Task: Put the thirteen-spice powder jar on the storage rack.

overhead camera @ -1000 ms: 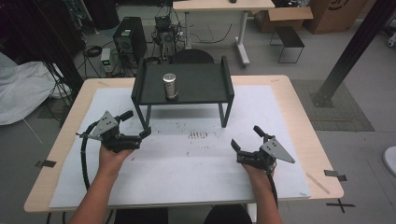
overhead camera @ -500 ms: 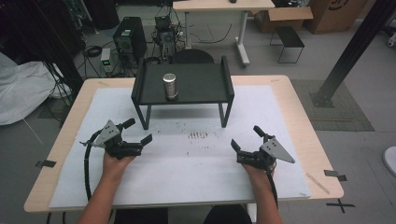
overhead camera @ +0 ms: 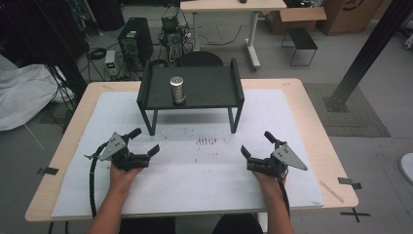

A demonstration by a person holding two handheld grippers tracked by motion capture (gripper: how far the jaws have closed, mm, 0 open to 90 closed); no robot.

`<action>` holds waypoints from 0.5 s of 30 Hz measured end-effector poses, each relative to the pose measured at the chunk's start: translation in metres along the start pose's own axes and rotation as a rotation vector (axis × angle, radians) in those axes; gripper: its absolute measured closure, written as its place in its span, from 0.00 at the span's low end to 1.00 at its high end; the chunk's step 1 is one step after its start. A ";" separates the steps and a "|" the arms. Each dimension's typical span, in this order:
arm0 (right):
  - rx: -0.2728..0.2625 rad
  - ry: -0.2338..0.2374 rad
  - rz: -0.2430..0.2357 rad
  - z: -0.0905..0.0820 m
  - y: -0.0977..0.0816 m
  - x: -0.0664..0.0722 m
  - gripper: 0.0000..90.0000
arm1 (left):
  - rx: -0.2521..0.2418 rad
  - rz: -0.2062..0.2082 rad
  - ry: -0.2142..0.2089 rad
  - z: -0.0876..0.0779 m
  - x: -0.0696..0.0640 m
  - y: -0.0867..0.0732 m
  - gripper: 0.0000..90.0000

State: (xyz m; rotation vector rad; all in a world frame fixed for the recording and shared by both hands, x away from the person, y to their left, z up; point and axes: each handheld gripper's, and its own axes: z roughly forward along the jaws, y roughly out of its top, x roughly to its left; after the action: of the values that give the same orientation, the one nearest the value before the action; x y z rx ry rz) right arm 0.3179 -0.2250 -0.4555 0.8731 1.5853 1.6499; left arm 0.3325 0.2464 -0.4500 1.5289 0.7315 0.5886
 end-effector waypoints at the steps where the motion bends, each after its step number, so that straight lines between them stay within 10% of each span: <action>1: 0.000 0.000 0.000 0.000 0.000 0.000 0.00 | -0.002 0.004 0.001 0.000 0.000 0.000 0.00; 8: -0.001 0.000 -0.002 0.000 0.000 0.000 0.00 | -0.033 0.097 0.048 -0.003 -0.011 -0.003 0.00; 15: 0.001 -0.001 -0.001 0.000 0.000 0.000 0.00 | -0.059 0.076 0.072 -0.006 -0.010 -0.004 0.00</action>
State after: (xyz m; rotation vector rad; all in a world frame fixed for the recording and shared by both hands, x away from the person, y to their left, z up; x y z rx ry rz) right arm 0.3178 -0.2249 -0.4555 0.8732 1.5856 1.6483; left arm 0.3211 0.2428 -0.4527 1.4924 0.7070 0.7194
